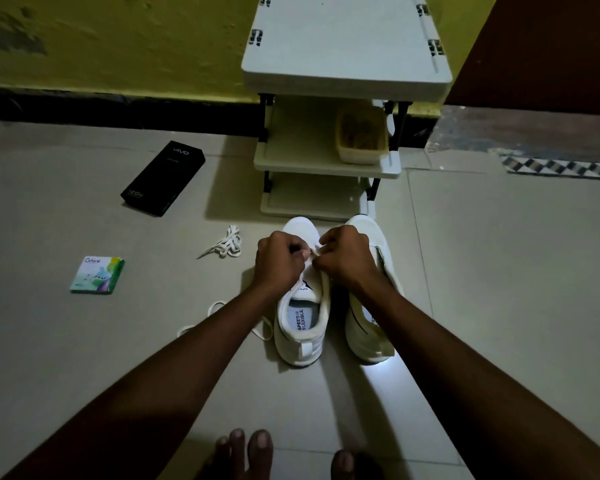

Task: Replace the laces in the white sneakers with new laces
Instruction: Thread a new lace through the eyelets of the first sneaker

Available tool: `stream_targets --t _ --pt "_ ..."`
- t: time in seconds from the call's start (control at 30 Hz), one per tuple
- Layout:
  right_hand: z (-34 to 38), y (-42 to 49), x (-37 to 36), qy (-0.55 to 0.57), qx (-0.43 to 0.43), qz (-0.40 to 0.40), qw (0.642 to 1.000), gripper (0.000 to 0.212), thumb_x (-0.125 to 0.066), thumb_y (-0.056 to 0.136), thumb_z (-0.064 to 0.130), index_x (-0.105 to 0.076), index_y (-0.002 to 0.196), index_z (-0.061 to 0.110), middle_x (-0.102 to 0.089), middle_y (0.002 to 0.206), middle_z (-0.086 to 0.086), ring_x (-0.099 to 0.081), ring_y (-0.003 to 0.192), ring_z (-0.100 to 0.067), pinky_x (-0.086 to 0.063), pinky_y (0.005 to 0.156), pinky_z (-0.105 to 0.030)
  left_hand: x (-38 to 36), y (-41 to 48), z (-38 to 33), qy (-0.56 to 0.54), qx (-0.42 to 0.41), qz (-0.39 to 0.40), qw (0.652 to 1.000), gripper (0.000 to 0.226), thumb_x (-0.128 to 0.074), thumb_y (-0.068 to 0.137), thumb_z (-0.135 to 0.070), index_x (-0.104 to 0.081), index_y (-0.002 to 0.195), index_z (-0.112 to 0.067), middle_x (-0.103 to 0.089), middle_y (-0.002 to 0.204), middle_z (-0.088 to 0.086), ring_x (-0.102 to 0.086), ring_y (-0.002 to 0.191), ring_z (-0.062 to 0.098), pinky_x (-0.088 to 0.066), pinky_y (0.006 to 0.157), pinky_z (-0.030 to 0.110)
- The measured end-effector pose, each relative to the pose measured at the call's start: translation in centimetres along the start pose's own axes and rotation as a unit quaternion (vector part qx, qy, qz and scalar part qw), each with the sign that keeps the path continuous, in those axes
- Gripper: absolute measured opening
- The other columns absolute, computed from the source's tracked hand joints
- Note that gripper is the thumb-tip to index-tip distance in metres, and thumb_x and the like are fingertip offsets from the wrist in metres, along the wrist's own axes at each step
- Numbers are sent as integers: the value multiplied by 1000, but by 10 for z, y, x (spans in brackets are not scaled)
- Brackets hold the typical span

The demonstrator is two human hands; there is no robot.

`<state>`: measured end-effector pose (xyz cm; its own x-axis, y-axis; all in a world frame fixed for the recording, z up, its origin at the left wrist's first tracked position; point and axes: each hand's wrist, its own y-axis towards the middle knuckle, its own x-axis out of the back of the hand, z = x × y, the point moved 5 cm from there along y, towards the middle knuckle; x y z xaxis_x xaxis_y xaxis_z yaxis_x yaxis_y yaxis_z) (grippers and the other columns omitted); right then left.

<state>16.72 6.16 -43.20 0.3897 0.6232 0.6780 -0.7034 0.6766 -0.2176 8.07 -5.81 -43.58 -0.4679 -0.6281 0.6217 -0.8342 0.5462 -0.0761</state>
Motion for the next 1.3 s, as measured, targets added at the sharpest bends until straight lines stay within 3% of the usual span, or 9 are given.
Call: stream_targets --t 0.2,0.47,0.67,0.8,0.9,0.97,1.07,1.2,1.3 --pt "2 0 1 -2 -3 -6 1000 40 -81 69 20 -70 106 10 -75 97 -10 -68 100 -25 -57 87 -36 -4 2 -4 82 50 15 995 12 -69 81 -15 -76 76 -23 -73 84 1 -68 84 24 -57 73 35" --pt "7 -6 7 -8 13 -17 1000 28 -80 75 21 -73 96 4 -74 88 -13 -67 92 -29 -55 85 -38 -9 -1 3 -2 171 -51 984 22 -69 82 -13 -72 64 -25 -76 91 -2 -62 105 26 -51 79 31" --pt "7 -8 6 5 1 -14 1000 22 -79 74 18 -74 91 6 -74 87 -11 -68 91 -26 -55 81 -34 -9 -7 8 -64 182 -101 976 24 -81 74 -14 -67 57 -25 -73 73 -11 -70 86 18 -55 75 27" --pt "8 -10 4 13 -6 -11 1000 22 -79 71 19 -74 88 6 -73 81 -8 -67 83 -20 -47 69 -26 -6 -4 3 -57 129 -82 987 20 -82 73 -14 -67 64 -24 -73 70 -10 -70 82 17 -55 74 30" --pt "12 -11 8 31 -6 8 999 29 -67 65 29 -69 72 1 -63 62 -14 -58 64 -19 -46 60 -30 -4 -6 4 -51 95 -57 992 18 -81 76 -14 -66 71 -24 -72 69 -10 -70 81 14 -54 74 29" --pt "15 -8 7 19 4 14 1000 25 -57 63 21 -66 65 -2 -63 63 -24 -58 58 -28 -51 57 -37 -6 -6 8 -59 77 -43 994 15 -77 72 -17 -65 75 -25 -71 68 -10 -70 76 13 -58 74 34" --pt "19 1 4 -76 18 3 997 16 -60 76 7 -63 61 3 -61 60 -19 -60 64 -34 -41 55 -32 -8 -6 11 -81 57 -29 995 15 -71 67 -23 -66 81 -22 -71 69 -6 -70 68 12 -60 72 38" --pt "31 2 -1 -187 80 -4 979 33 -52 84 2 -35 59 15 -39 61 -3 -46 66 -31 -27 55 -31 -5 -7 10 -96 53 -9 994 16 -71 73 -12 -68 88 -15 -73 76 -2 -71 71 11 -59 75 32" --pt "34 -4 4 -246 122 -16 961 20 -53 84 1 -45 68 10 -56 78 -12 -55 77 -35 -30 59 -33 -5 -7 12 -74 33 -4 997 19 -75 75 -11 -68 90 -17 -73 82 -4 -69 79 9 -53 73 22"
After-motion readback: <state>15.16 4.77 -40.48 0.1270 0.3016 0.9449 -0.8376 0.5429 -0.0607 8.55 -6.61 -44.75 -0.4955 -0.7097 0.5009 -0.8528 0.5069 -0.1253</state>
